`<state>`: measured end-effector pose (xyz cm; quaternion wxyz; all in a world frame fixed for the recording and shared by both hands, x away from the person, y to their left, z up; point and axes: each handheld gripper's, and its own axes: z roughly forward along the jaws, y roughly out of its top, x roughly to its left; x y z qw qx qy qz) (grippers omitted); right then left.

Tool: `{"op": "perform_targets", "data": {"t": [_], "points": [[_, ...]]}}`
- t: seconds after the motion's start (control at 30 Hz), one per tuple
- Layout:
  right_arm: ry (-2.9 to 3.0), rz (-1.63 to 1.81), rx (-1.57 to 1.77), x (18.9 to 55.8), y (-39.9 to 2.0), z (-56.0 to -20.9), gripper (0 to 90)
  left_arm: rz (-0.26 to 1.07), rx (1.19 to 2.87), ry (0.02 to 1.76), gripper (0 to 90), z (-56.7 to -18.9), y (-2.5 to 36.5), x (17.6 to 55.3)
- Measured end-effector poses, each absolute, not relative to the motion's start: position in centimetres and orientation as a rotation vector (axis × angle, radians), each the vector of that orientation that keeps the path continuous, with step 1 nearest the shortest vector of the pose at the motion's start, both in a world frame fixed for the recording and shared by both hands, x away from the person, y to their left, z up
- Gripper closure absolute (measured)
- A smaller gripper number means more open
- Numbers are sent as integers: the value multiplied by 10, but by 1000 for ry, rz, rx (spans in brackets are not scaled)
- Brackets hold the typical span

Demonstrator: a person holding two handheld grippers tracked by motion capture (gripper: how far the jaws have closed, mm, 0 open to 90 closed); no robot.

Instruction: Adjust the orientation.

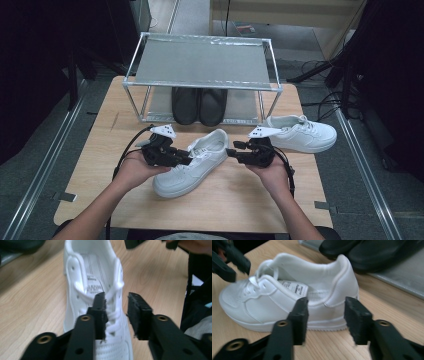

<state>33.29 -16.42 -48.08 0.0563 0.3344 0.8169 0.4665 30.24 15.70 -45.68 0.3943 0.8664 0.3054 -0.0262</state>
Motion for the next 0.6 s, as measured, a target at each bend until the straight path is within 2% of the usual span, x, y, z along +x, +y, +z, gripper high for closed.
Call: {"op": "perform_targets", "data": {"t": [0.13, 0.27, 0.6], "points": [[2466, 1451, 986, 333, -160, -475, 745, -80, 2217, 776, 863, -463, 158, 295], [2474, 1457, 973, 333, -152, -473, 893, -93, 2260, 741, 900, -466, 151, 288], [2548, 1416, 938, 343, -127, -485, 900, -84, 2290, 719, 900, -477, 144, 283]]}}
